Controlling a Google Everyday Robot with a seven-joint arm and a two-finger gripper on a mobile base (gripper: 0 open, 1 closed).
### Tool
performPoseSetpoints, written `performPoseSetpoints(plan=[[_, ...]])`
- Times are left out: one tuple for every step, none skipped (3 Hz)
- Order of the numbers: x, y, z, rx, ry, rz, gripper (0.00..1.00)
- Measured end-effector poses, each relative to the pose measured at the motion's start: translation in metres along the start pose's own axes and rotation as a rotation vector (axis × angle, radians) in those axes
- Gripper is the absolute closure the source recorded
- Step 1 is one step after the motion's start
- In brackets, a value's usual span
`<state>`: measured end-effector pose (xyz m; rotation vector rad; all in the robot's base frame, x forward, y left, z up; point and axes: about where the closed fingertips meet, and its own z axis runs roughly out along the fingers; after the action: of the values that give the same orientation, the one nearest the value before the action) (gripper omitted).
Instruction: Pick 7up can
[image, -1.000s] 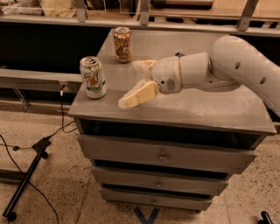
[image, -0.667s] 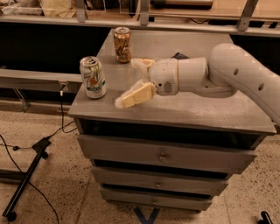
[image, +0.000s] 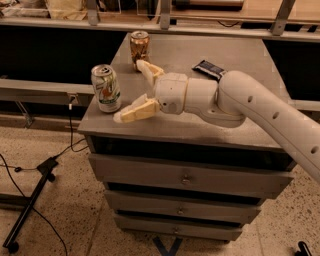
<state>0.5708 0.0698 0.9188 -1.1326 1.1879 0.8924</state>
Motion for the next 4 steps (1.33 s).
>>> performPoseSetpoints(plan=[[0.002,0.0,0.014,0.026,0.037,-0.045,0.0],[0.006,-0.003,0.023,0.061,0.137,-0.041,0.0],[0.006,-0.006,0.032,0.059,0.148,0.009,0.0],[0.02,-0.015,0.047,0.018,0.074,0.086,0.0]])
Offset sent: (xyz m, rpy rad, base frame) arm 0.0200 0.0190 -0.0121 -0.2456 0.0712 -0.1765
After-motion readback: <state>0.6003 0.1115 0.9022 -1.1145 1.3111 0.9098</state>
